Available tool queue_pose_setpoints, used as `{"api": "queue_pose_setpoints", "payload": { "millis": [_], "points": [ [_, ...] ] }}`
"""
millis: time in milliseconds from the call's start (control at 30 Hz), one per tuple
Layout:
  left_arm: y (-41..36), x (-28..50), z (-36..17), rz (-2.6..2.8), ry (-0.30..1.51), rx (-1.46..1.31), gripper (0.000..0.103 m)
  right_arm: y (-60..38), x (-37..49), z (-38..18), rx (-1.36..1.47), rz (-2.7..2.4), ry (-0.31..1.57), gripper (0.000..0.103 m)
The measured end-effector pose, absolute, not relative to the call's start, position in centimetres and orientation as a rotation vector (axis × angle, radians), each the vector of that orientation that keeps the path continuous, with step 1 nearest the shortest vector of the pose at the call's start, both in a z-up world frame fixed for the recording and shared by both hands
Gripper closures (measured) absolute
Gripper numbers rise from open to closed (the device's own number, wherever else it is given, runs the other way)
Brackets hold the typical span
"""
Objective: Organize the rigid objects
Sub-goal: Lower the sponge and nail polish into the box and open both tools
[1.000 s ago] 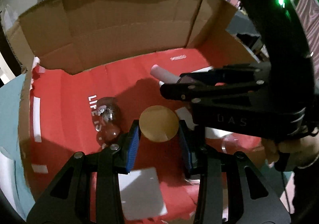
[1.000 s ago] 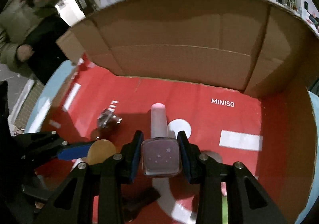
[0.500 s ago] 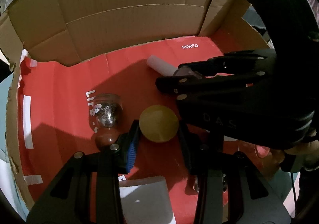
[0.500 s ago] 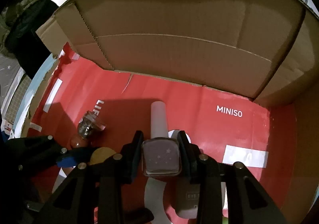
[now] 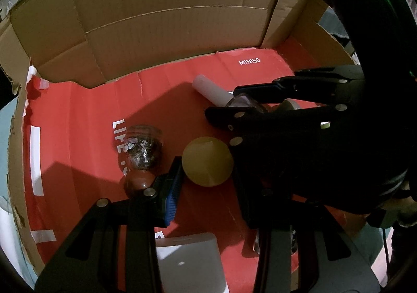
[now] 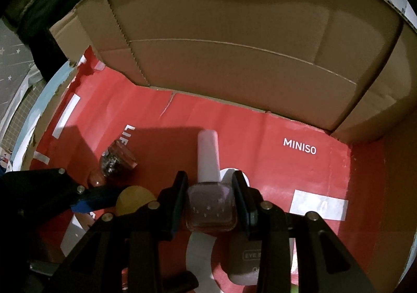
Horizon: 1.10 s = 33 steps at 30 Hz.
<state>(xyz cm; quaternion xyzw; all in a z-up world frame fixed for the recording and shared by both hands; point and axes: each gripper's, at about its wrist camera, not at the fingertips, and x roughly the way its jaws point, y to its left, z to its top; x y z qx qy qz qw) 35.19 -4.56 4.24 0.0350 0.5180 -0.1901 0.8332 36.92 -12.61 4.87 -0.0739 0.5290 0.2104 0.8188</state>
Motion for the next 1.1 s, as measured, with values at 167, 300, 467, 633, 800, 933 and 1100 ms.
{"api": "queue_pose_setpoints", "payload": {
  "millis": [167, 300, 467, 633, 800, 933, 1100],
  "points": [
    [-4.5, 35.2, 4.2, -0.403, 1.097, 0.074, 0.067, -12.3, 37.0, 4.6, -0.153, 0.447, 1.126, 0.064],
    [-4.4, 35.2, 4.2, -0.406, 1.098, 0.065, 0.064, -12.6, 37.3, 4.7, -0.148, 0.448, 1.13, 0.064],
    [-4.4, 35.0, 4.4, -0.392, 1.088, 0.067, 0.051, -13.3, 37.9, 5.0, -0.137, 0.454, 1.133, 0.062],
    [-4.2, 34.8, 4.9, -0.396, 1.08, 0.057, 0.051, -13.7, 38.1, 5.4, -0.123, 0.45, 1.129, 0.05],
    [-3.7, 34.0, 5.7, -0.396, 1.062, 0.045, 0.045, -14.5, 37.9, 6.8, -0.098, 0.443, 1.103, 0.038],
    [-3.0, 32.4, 7.3, -0.405, 1.019, 0.012, 0.038, -15.3, 37.0, 8.6, -0.094, 0.432, 1.063, 0.029],
    [-2.0, 29.8, 10.1, -0.405, 0.925, -0.014, 0.03, -16.1, 34.8, 11.3, -0.102, 0.418, 0.998, 0.018]
  ]
}}
